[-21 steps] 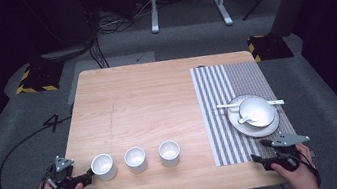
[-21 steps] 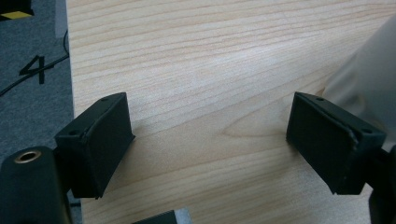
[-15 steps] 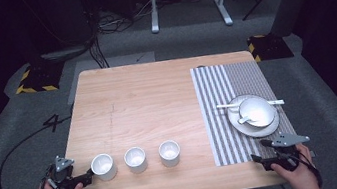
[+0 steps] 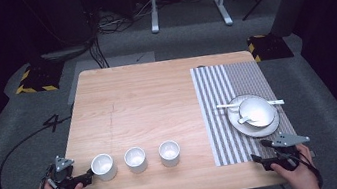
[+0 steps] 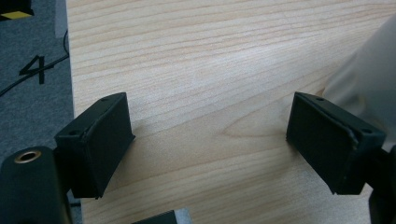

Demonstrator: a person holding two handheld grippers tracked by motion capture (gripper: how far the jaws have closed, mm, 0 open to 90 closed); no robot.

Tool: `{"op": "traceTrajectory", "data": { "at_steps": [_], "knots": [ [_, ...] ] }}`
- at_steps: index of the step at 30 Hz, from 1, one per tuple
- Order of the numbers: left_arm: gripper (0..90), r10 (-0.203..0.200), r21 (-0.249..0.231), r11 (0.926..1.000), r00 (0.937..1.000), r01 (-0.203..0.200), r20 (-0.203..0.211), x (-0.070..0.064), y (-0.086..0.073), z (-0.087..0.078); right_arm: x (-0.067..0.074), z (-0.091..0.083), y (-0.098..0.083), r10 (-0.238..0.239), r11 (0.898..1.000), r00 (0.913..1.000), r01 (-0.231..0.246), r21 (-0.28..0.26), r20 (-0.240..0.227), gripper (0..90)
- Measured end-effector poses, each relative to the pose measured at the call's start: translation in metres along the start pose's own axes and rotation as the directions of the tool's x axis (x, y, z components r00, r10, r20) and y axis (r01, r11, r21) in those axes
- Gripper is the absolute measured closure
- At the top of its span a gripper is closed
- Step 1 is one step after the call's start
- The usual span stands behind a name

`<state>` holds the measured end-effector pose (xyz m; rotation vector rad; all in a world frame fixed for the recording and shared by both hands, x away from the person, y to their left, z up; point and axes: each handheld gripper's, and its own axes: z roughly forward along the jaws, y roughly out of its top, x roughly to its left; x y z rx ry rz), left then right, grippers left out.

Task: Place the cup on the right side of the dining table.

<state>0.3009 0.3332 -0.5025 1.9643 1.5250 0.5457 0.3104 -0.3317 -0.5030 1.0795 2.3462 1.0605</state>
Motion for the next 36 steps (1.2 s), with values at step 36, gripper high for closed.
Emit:
{"op": "traceTrajectory", "data": {
  "at_steps": [36],
  "knots": [
    [14.5, 0.0, 0.0, 1.0, 1.0, 0.0, 0.0, 0.0, 0.0, 0.0, 0.03, -0.016, 0.079, 0.011, 0.996, 0.9999, -0.011, -0.094, -0.007, 25.5]
  ]
}}
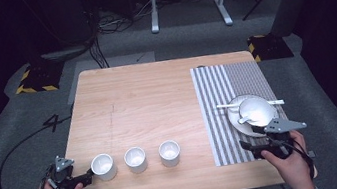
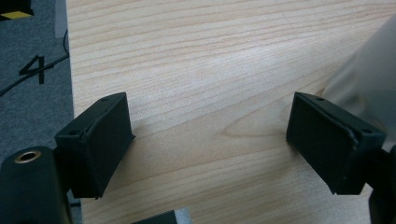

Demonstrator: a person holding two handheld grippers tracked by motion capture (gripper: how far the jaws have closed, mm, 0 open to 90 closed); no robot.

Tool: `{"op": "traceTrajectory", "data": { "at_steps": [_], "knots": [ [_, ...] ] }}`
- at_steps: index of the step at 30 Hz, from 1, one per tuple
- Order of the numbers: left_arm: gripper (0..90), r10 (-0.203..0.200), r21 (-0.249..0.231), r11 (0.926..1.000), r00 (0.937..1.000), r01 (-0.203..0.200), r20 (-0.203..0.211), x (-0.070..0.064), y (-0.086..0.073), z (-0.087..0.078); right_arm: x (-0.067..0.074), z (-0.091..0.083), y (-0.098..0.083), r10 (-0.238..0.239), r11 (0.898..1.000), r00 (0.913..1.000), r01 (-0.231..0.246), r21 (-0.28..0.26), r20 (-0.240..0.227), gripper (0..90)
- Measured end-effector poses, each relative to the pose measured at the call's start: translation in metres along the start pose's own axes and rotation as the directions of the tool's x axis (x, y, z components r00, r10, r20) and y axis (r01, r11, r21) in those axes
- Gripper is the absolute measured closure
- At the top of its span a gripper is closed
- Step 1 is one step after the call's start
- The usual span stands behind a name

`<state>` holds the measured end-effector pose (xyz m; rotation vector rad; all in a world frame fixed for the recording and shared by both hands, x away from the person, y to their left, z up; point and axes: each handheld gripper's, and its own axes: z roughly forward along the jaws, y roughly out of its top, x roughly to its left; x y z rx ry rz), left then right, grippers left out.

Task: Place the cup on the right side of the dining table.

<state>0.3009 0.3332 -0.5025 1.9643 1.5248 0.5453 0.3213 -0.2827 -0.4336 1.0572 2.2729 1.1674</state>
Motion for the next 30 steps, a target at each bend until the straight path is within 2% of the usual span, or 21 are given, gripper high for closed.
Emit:
{"op": "traceTrajectory", "data": {
  "at_steps": [4, 5, 15, 20, 23, 30],
  "knots": [
    [14.4, 0.0, 0.0, 1.0, 1.0, 0.0, 0.0, 0.0, 0.0, 0.0, 0.005, 0.008, 0.009, -0.02, 1.0, 0.9996, 0.02, 0.002, -0.02, 25.5],
    [14.5, -0.001, 0.001, 1.0, 1.0, 0.001, 0.0, 0.0, 0.0, 0.0, 0.008, 0.012, 0.016, -0.033, 0.999, 0.999, 0.033, -0.002, -0.031, 25.5],
    [14.5, 0.0, 0.0, 1.0, 1.0, 0.0, 0.0, 0.0, 0.0, 0.0, 0.024, 0.027, 0.044, -0.077, 0.997, 0.9951, 0.076, -0.022, -0.062, 25.1],
    [14.4, 0.0, 0.0, 1.0, 1.0, 0.0, 0.0, 0.0, 0.0, 0.0, 0.033, 0.038, 0.058, -0.108, 0.994, 0.9902, 0.107, -0.016, -0.088, 24.7],
    [14.5, 0.0, 0.0, 1.0, 1.0, 0.0, 0.0, 0.0, 0.0, 0.0, 0.043, 0.047, 0.069, -0.127, 0.992, 0.9836, 0.125, -0.021, -0.128, 23.4],
    [14.5, 0.0, 0.0, 1.0, 1.0, 0.0, 0.0, 0.0, 0.0, 0.0, 0.059, 0.058, 0.085, -0.154, 0.988, 0.9773, 0.148, -0.054, -0.145, 20.6]
  ]
}}
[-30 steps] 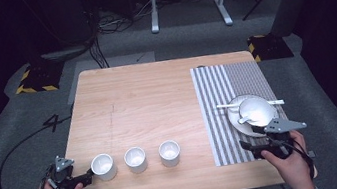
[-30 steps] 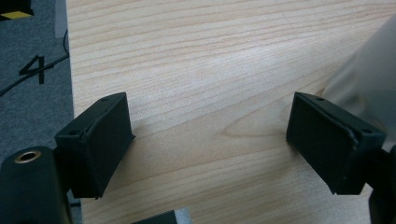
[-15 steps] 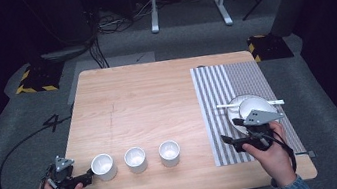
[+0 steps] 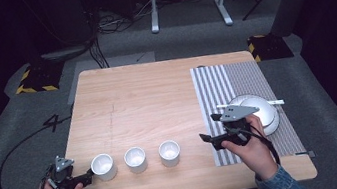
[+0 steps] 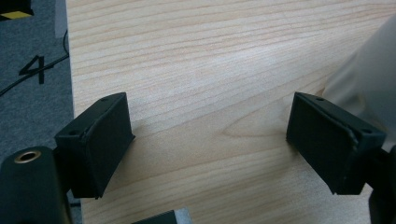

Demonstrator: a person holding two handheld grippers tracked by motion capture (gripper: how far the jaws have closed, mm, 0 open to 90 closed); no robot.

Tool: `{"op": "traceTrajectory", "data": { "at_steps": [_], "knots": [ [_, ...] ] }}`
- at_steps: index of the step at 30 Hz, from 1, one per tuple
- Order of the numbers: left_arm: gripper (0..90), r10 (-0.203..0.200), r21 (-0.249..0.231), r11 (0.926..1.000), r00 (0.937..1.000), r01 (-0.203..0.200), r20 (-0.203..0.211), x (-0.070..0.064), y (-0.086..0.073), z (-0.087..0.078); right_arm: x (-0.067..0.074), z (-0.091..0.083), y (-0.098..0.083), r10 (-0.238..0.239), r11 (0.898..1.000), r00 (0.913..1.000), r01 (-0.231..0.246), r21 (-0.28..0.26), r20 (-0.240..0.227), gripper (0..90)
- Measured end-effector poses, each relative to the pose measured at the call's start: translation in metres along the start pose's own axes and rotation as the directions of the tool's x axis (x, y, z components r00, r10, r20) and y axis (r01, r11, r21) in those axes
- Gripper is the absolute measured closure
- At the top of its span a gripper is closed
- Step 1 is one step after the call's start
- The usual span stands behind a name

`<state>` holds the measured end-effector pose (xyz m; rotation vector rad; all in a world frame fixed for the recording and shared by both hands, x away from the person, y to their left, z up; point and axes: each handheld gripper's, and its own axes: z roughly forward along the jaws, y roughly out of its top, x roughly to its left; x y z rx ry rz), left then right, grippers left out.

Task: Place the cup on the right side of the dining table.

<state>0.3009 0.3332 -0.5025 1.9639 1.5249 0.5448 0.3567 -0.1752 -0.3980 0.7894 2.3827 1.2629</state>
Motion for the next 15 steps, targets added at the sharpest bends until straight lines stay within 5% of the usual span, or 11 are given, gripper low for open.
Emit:
{"op": "traceTrajectory", "data": {
  "at_steps": [3, 15],
  "knots": [
    [14.4, 0.0, -0.001, 1.0, 1.0, 0.0, 0.0, 0.0, 0.0, 0.0, 0.008, 0.013, 0.008, -0.005, 1.0, 0.999, 0.005, 0.009, -0.044, 20.5],
    [14.3, 0.001, 0.001, 1.0, 1.0, -0.001, 0.0, 0.0, 0.0, 0.0, 0.035, 0.047, 0.026, -0.033, 0.999, 0.9944, 0.031, -0.02, -0.1, 16.7]
  ]
}}
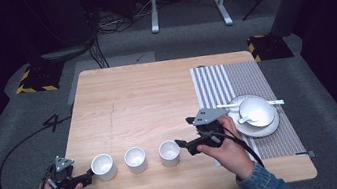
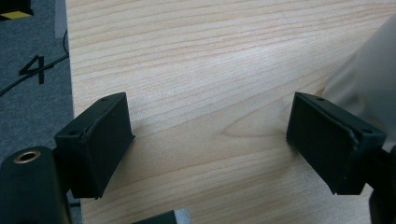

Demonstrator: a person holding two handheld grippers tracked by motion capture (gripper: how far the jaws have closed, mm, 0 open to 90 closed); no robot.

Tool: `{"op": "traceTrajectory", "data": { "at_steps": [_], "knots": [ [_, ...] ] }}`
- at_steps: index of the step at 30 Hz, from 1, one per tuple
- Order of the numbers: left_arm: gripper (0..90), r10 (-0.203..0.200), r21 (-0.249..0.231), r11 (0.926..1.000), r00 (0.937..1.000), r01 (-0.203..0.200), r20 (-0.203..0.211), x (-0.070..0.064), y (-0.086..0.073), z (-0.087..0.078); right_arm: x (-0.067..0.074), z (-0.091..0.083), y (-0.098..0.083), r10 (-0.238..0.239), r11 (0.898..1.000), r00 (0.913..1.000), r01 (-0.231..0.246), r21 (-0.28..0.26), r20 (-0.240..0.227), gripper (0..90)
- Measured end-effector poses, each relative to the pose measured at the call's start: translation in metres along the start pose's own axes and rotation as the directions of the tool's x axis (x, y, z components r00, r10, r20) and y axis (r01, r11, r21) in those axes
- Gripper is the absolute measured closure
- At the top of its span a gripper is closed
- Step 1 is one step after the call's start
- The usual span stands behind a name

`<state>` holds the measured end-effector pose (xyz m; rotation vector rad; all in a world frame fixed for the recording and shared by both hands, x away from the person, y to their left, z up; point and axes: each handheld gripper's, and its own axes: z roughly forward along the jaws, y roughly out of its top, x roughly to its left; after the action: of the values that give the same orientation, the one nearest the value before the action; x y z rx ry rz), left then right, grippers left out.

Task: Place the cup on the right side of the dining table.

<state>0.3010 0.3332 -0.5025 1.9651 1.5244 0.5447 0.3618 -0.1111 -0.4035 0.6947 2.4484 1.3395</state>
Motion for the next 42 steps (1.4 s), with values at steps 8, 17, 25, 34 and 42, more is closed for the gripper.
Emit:
{"op": "traceTrajectory", "data": {
  "at_steps": [8, 17, 25, 34, 42],
  "knots": [
    [14.2, -0.001, -0.002, 1.0, 1.0, 0.001, 0.0, 0.0, 0.0, 0.0, 0.017, 0.035, -0.009, 0.034, 0.999, 0.9972, -0.032, 0.034, -0.067, 15.8],
    [14.2, 0.0, 0.0, 1.0, 1.0, 0.0, 0.001, 0.0, 0.0, 0.0, 0.032, 0.052, -0.019, 0.007, 0.998, 0.9995, -0.005, 0.056, -0.03, 15.7],
    [14.2, 0.0, 0.0, 1.0, 1.0, 0.0, 0.001, 0.0, 0.0, 0.0, 0.039, 0.069, -0.034, -0.019, 0.994, 0.9998, 0.02, 0.108, -0.006, 15.9],
    [14.2, 0.0, 0.0, 1.0, 1.0, 0.0, 0.001, 0.0, 0.0, 0.0, 0.041, 0.08, -0.045, -0.003, 0.988, 1.0, 0.003, 0.153, -0.002, 26.8],
    [14.2, 0.0, 0.0, 1.0, 1.0, 0.0, 0.001, 0.0, 0.0, 0.0, 0.042, 0.08, -0.042, 0.008, 0.985, 1.0, -0.008, 0.175, 0.003, 27.0]
  ]
}}
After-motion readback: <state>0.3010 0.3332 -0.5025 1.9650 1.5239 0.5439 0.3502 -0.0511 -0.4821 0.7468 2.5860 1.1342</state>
